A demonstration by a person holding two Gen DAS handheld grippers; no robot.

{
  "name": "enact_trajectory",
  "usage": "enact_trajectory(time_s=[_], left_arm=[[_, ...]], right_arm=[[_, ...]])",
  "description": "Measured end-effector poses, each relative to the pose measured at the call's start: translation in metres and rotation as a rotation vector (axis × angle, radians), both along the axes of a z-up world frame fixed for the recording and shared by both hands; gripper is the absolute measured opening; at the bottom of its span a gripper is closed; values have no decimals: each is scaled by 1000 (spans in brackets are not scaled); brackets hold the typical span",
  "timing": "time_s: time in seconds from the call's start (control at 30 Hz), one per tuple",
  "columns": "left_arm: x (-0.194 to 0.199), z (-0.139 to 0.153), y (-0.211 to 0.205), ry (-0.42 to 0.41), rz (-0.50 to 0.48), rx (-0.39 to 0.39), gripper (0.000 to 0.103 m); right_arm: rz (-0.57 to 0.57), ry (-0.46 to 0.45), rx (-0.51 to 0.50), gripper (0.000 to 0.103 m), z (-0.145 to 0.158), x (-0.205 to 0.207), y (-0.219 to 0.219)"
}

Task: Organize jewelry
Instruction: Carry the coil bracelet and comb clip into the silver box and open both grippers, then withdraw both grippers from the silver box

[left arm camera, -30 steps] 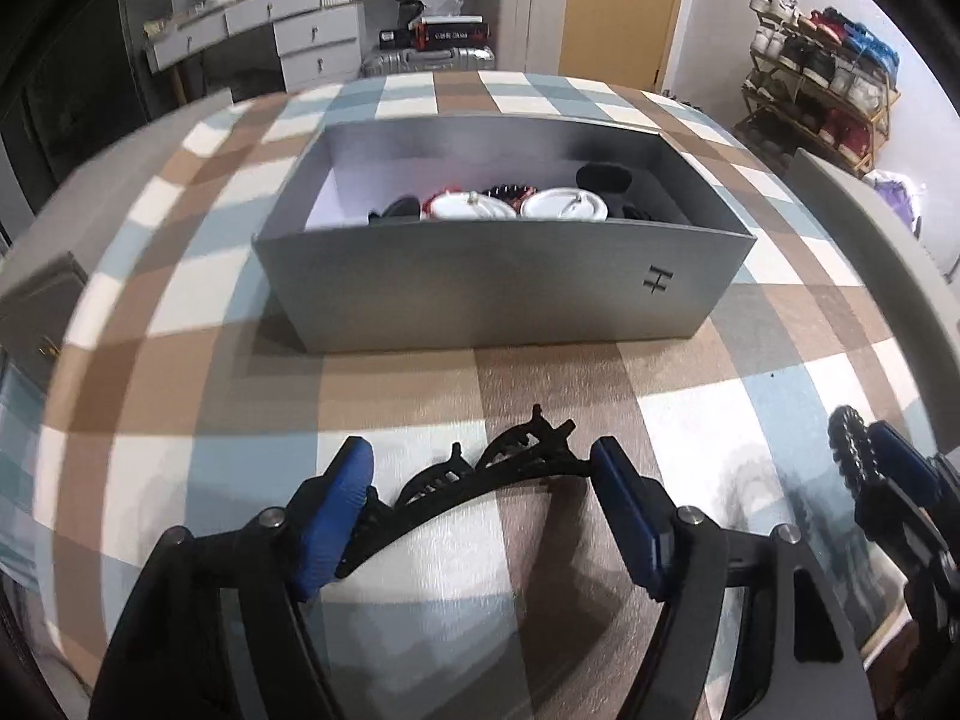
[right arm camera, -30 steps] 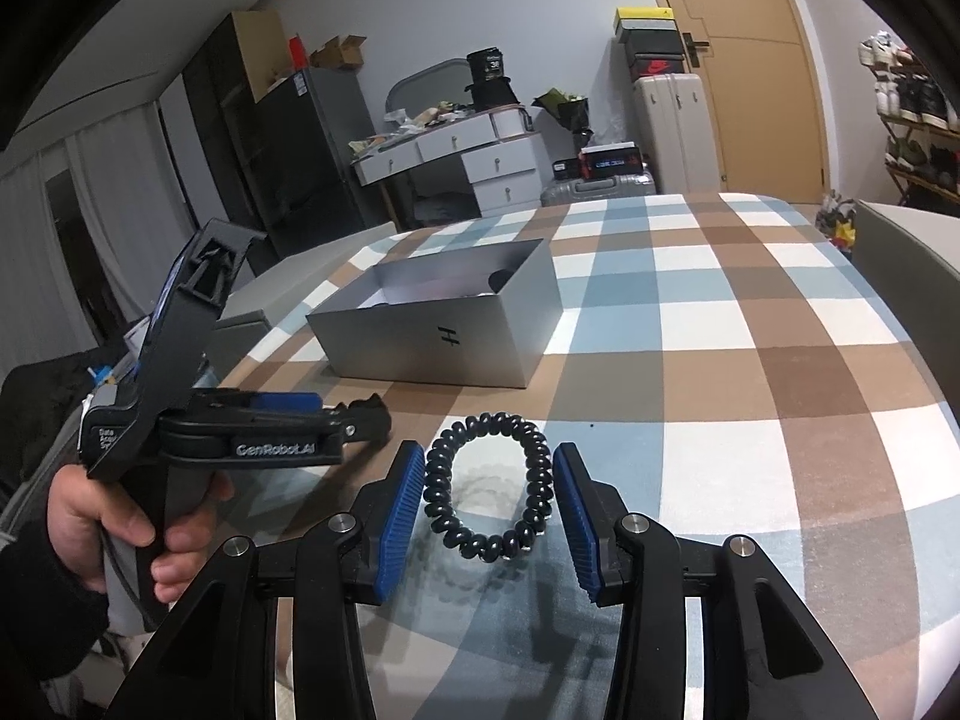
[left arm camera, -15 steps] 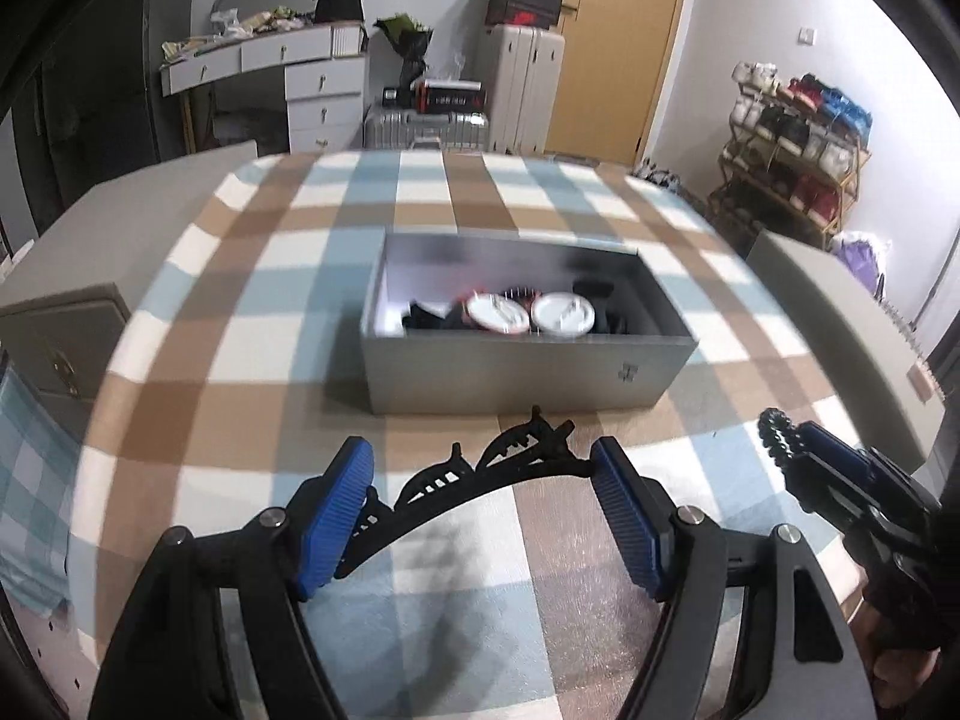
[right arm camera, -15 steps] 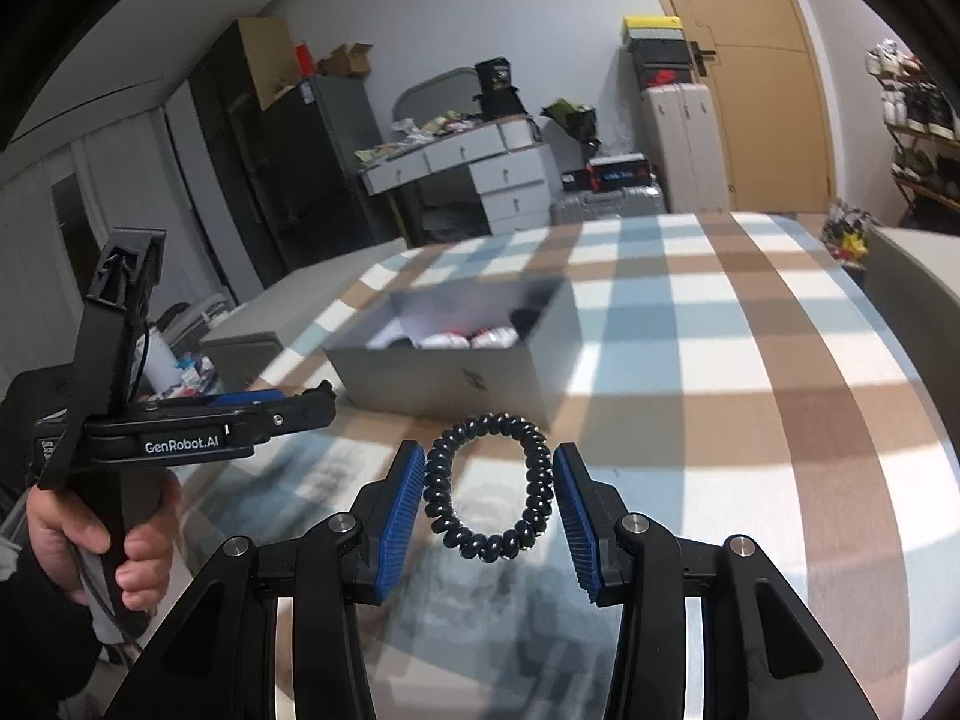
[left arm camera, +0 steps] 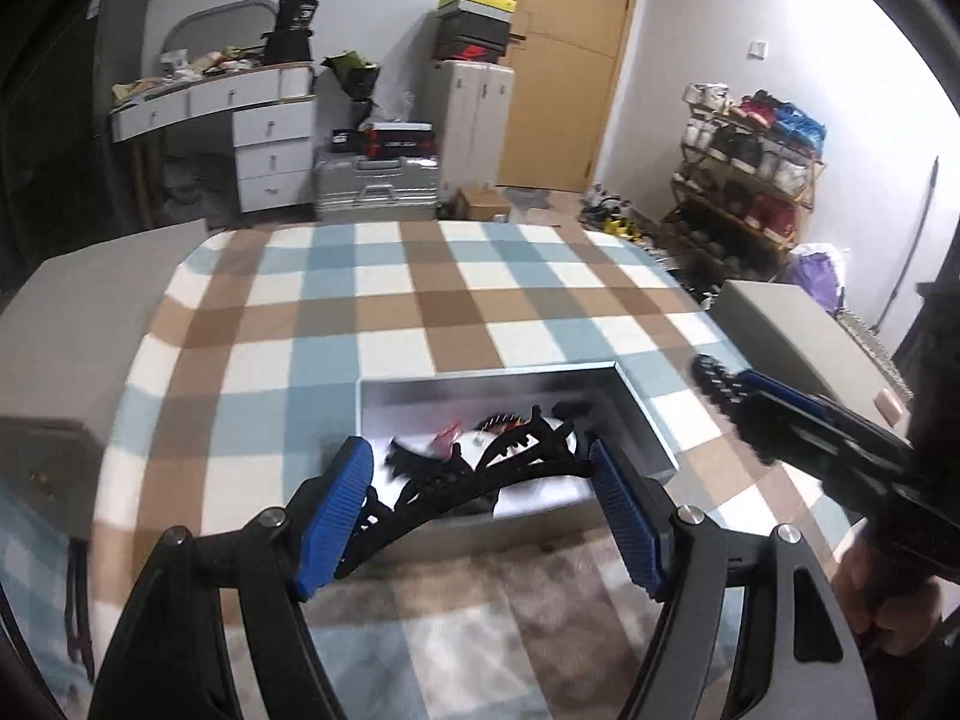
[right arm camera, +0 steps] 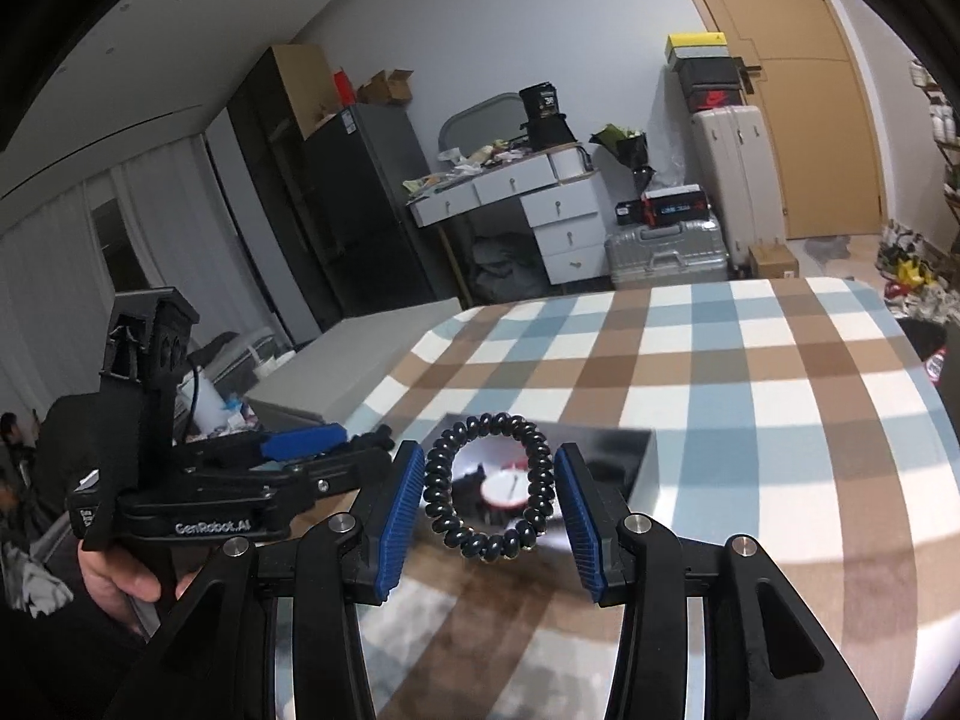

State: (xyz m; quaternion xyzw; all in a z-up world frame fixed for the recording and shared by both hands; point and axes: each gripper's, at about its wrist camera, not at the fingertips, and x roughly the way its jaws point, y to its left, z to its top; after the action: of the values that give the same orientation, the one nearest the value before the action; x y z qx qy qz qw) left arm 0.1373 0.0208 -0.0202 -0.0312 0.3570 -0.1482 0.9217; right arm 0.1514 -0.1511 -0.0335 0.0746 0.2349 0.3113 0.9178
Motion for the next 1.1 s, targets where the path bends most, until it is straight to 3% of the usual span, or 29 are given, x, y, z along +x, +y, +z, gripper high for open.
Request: enact_trajectory(time_s=[0.27, 0.7, 0.87, 0.93, 1.0, 1.1], left_arm=[[23, -14, 0, 28, -28, -30, 71], [39, -31, -2, 84, -53, -65, 71], [44, -33, -5, 117, -76, -68, 72], [44, -33, -4, 115, -77, -64, 74], [42, -32, -2, 106, -83, -79, 80], [35, -26, 2, 73, -64, -79, 81]], right_arm=[[10, 74, -20, 45, -17, 44, 12], [14, 125, -45, 46, -41, 73, 18], [10, 131, -44, 55, -43, 76, 17], [8, 126, -28, 71, -42, 76, 12], [18, 108, -7, 72, -40, 73, 9], [16, 88, -15, 72, -37, 67, 8]])
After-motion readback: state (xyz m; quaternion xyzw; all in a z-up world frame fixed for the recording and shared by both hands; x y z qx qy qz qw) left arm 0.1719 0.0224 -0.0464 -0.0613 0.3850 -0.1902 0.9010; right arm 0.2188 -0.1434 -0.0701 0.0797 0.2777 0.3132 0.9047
